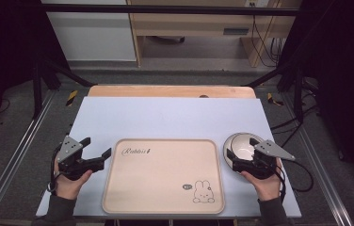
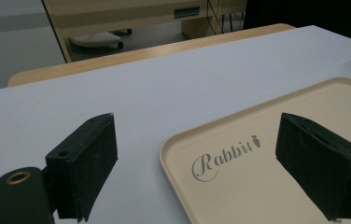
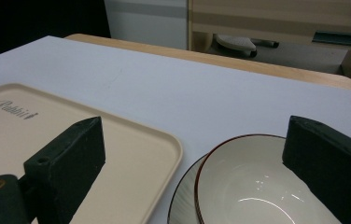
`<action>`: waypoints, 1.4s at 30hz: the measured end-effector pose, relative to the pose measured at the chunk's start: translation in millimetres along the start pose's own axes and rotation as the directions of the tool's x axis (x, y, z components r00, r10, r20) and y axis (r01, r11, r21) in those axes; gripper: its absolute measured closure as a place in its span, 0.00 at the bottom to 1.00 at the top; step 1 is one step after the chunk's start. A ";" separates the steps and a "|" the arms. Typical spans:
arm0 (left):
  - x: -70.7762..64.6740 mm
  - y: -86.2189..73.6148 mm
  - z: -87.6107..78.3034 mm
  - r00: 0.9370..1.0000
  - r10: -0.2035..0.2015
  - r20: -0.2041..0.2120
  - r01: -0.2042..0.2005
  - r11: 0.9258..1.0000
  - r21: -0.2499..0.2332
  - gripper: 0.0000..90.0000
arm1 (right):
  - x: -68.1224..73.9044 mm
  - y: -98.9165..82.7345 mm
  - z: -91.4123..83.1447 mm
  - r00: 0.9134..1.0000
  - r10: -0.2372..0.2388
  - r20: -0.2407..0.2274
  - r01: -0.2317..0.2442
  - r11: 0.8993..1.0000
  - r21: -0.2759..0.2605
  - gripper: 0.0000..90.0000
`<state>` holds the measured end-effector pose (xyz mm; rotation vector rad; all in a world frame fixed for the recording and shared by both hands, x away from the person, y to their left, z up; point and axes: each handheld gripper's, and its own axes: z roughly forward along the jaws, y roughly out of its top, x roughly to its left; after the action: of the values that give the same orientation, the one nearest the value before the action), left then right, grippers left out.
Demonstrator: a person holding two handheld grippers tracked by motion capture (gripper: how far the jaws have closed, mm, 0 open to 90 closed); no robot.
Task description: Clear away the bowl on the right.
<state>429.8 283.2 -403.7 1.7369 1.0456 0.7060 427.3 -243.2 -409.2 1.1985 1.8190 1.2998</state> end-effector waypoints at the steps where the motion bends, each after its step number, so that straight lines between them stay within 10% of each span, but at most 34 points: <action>1: 0.0 0.1 -0.3 1.000 0.001 -0.001 -0.001 1.000 -0.001 0.14 | -0.3 0.1 -0.4 1.000 0.002 -0.001 -0.002 1.000 -0.002 0.07; 42: 4.5 -4.6 2.5 1.000 0.008 -0.017 -0.007 1.000 0.023 0.14 | -20.0 14.5 -12.5 0.995 0.038 0.090 -0.040 0.999 0.021 0.10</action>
<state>432.4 286.9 -408.9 1.7584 1.0633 0.7167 429.7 -264.8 -391.9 1.2895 1.7589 1.2298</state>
